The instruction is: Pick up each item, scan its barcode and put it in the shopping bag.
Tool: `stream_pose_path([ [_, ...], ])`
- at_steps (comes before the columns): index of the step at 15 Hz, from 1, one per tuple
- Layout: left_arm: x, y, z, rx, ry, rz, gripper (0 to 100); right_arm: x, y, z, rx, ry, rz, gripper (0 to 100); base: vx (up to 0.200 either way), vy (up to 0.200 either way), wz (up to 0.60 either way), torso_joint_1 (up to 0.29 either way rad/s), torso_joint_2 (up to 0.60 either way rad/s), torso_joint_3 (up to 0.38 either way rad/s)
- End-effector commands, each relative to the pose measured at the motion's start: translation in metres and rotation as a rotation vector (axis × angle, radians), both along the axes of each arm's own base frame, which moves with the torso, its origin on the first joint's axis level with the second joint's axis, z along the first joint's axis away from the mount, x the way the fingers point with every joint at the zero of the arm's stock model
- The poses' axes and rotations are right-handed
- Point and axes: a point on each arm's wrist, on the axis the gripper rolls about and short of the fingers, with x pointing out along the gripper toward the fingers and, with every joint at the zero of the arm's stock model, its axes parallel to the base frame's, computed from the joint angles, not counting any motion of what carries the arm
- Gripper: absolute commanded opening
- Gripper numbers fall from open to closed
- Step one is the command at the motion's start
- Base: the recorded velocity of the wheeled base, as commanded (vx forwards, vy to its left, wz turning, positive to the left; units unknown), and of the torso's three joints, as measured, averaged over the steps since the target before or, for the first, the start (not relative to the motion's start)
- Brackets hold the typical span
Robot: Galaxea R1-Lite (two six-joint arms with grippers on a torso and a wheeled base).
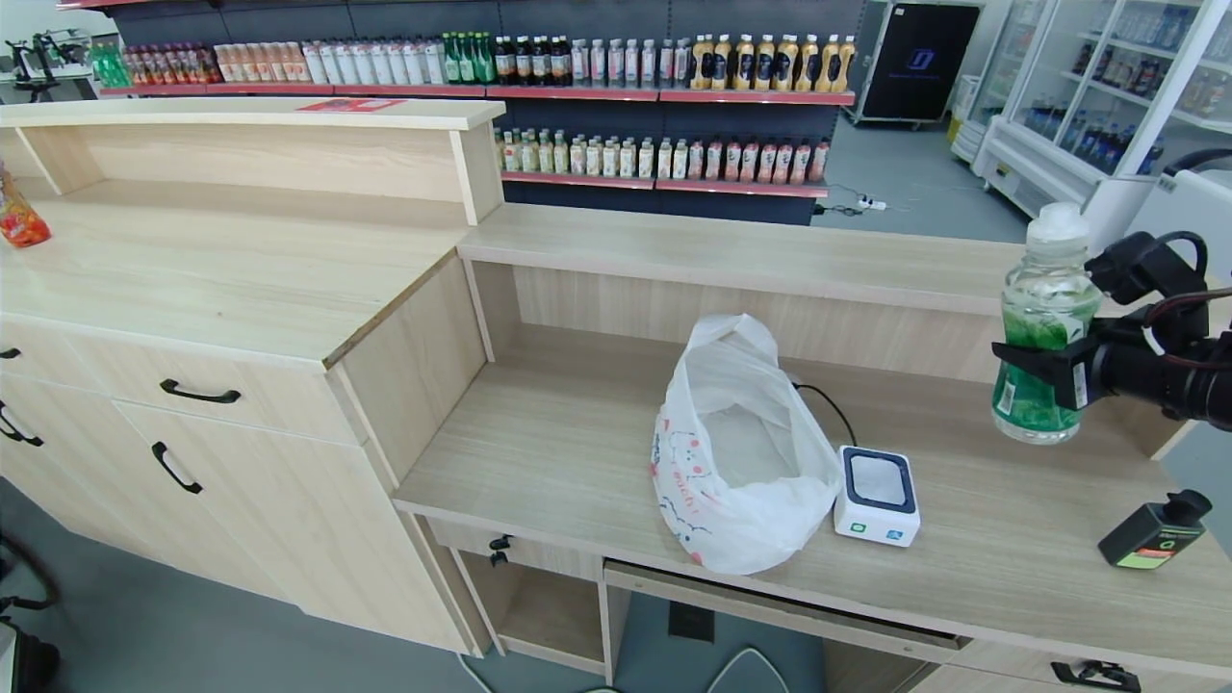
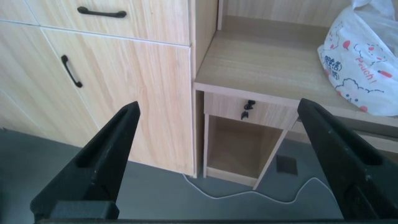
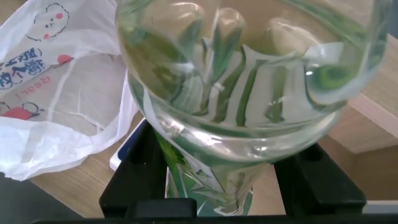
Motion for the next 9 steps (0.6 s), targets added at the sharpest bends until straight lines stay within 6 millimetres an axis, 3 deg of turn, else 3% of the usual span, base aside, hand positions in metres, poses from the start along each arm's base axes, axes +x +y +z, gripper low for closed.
stream_pose_path([
  [1,0.0,0.0,0.0,0.001,-0.001,0.0,100,0.003,0.002,-0.003,0.001,-0.007,0.011,0,0.0,0.0,0.6,-0.002,0.0,0.007],
  [3,0.0,0.0,0.0,0.001,-0.001,0.0,100,0.008,0.003,-0.008,0.0,-0.013,0.018,0,0.0,0.0,0.6,0.002,0.0,0.002],
  [9,0.0,0.0,0.0,-0.001,-0.001,0.0,100,0.024,0.005,-0.035,0.069,0.019,0.16,0,0.0,0.0,0.0,0.0,0.0,0.0],
])
